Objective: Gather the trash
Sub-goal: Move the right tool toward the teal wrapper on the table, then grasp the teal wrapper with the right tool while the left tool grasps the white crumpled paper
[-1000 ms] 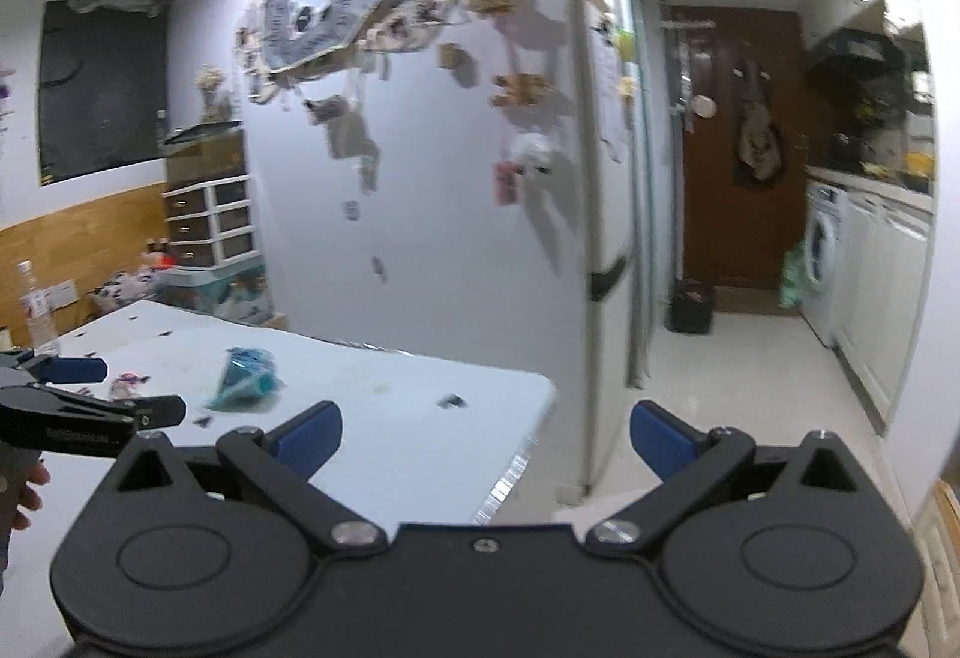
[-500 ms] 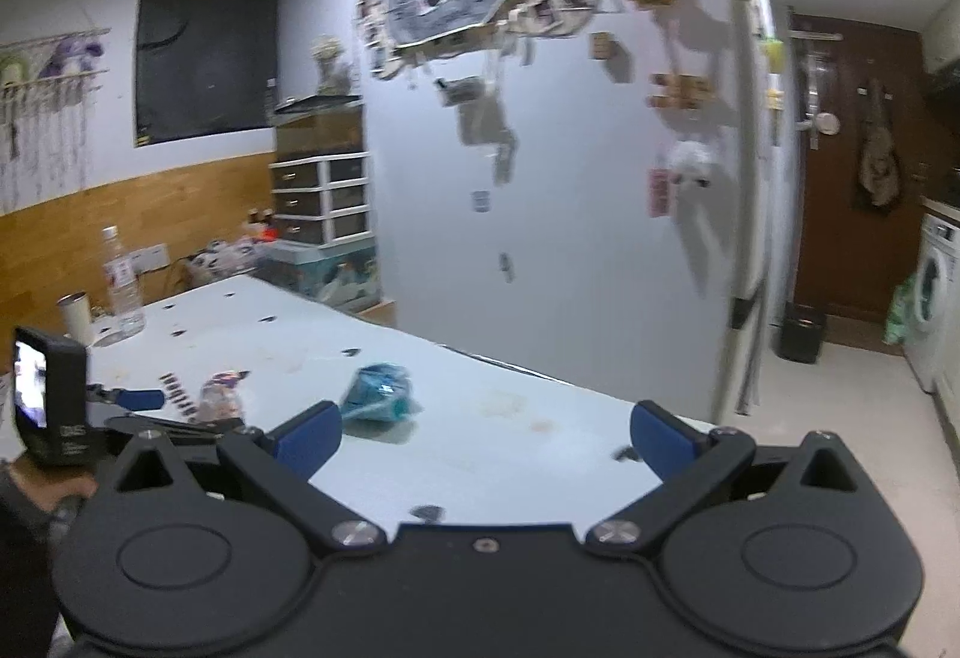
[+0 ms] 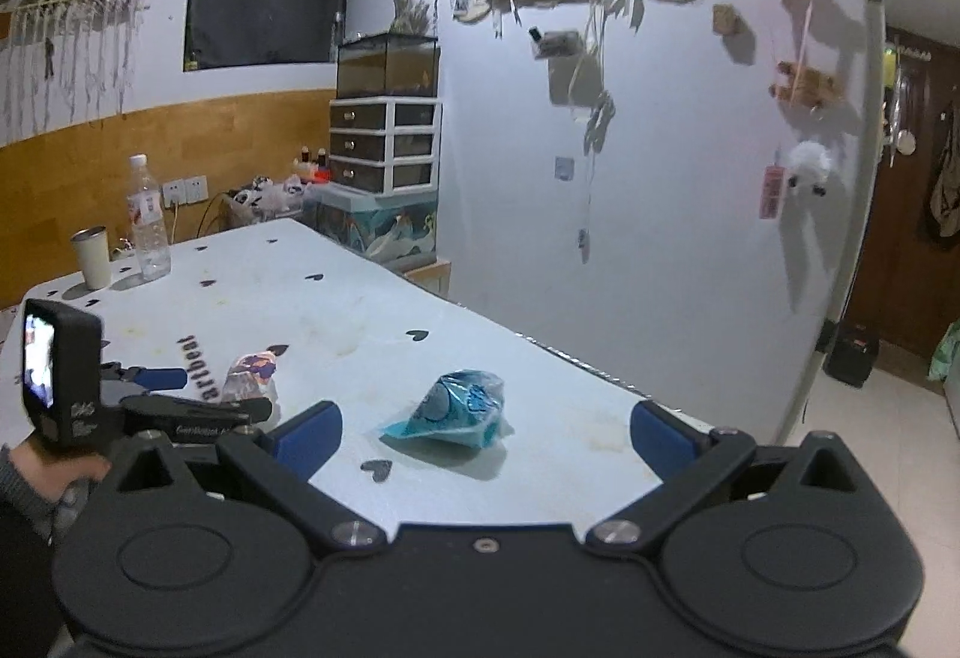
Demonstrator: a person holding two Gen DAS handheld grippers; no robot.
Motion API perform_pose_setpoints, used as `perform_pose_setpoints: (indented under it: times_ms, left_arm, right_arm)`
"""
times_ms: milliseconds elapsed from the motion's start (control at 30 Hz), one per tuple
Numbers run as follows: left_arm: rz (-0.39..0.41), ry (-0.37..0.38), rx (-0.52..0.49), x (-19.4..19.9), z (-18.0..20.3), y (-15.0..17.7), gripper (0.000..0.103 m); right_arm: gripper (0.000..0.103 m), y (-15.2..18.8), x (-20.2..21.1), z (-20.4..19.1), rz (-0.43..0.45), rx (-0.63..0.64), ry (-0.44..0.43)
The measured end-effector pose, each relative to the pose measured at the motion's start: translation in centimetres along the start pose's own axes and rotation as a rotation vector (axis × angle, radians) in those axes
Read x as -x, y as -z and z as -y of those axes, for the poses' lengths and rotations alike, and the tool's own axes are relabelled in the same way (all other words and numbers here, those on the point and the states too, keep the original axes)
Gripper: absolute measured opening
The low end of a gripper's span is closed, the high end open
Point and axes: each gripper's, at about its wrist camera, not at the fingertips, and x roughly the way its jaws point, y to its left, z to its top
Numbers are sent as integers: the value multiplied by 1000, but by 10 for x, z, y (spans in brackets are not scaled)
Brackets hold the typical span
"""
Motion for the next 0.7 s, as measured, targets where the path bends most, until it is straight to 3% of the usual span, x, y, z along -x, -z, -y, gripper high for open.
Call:
perform_pose_setpoints:
  times_ms: [167, 333, 700]
  left_arm:
    - [-15, 31, -38, -22, -4, -2, 103]
    - [-50, 103, 31, -36, -17, -5, 103]
    - [-134, 132, 146, -53, -35, -3, 103]
  right_arm:
    - [103, -8, -52, -3, -40, -42, 5]
    - [103, -10, -103, -2, -72, -173, 1]
    - [103, 17, -188, 0, -158, -381, 91]
